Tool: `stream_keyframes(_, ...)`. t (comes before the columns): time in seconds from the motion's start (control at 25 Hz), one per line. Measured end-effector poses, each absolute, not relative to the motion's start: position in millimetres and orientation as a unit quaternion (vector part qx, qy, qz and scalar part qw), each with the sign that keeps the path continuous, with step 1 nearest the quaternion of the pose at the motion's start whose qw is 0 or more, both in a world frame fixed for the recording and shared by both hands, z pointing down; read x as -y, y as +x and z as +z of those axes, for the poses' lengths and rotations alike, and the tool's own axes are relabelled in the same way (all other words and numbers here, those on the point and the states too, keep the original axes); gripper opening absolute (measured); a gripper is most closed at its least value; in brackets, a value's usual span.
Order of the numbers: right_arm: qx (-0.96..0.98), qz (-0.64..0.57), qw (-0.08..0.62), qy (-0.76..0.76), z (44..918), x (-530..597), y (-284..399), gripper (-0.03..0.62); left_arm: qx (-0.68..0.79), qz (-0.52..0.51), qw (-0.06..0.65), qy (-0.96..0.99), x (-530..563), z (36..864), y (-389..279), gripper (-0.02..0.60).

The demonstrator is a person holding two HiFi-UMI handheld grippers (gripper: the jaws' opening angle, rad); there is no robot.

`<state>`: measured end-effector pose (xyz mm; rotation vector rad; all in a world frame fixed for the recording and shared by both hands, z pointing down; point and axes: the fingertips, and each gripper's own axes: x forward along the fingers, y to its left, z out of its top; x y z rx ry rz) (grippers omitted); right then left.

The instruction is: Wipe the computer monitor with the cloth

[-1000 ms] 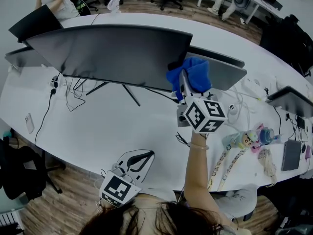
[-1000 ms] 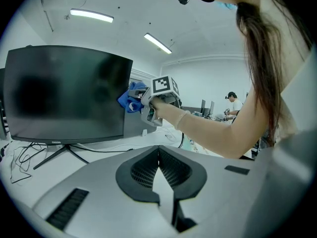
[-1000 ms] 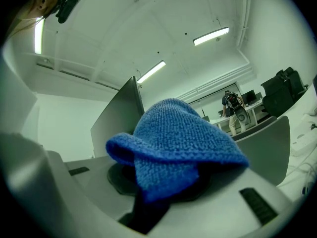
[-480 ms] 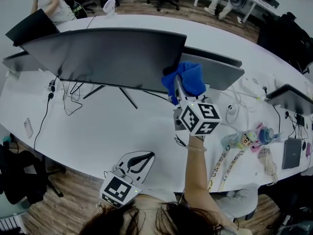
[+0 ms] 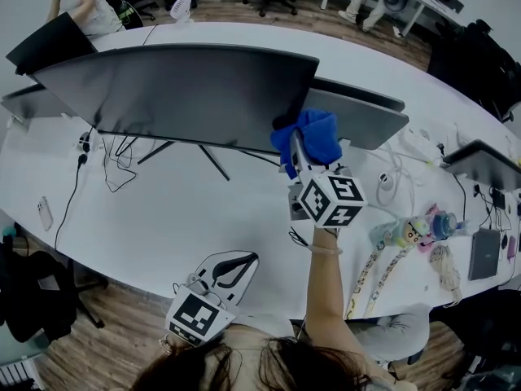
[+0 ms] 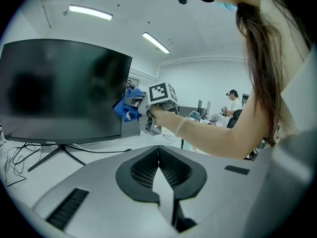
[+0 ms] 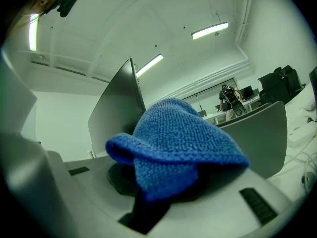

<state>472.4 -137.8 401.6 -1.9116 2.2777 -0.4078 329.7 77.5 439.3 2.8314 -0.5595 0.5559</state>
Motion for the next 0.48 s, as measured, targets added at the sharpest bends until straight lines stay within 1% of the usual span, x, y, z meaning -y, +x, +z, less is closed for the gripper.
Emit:
stream_keyframes(0.16, -0.759, -0.14, 0.064, -0.632, 407, 139, 470, 0.097, 0.19, 0.188, 0.107, 0.958, -78, 443, 329, 0.009)
stream_keyframes(0.32, -0.76, -0.146, 0.056, -0.631, 415, 139, 470, 0.097, 0.194, 0.185, 0.097, 0.958, -77, 440, 332, 0.009)
stream_keyframes(0.48, -0.759, -0.154, 0.048, -0.631, 425, 139, 469, 0.097, 0.203, 0.184, 0.114, 0.955, -79, 440, 329, 0.009)
